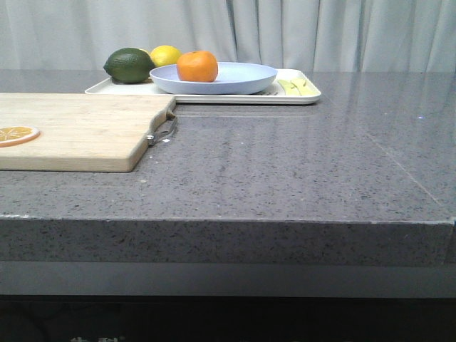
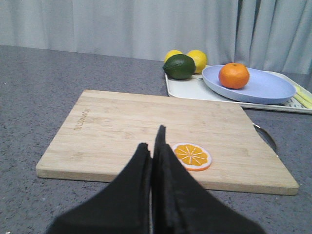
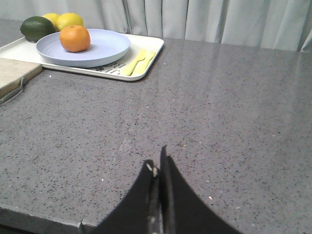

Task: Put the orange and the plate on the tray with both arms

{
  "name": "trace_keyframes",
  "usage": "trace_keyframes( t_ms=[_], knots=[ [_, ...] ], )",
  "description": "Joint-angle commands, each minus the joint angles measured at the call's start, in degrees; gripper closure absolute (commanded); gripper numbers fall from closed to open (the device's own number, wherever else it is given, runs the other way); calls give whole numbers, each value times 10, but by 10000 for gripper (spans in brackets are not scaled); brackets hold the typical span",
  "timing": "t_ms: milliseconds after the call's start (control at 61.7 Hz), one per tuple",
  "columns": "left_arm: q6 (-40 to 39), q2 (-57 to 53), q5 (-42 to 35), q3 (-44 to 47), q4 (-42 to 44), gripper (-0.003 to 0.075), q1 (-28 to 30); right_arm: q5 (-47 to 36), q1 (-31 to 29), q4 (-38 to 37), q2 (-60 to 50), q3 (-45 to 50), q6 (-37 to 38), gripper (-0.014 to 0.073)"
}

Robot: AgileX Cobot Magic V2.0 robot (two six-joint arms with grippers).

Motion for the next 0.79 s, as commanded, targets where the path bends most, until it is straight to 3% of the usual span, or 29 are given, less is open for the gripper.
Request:
trace_keyframes(
  t_ms=[0,405,778],
  knots=[
    [-4,-34,-59,20,-5,738,19,-50,-2,0,5,-15,-5,654],
    [-4,-33,-196,167,-5,738,26,-49,-2,0,5,-15,-5,654],
    [-4,-32,-194,165,-5,738,26,-49,-2,0,5,-15,-5,654]
  ],
)
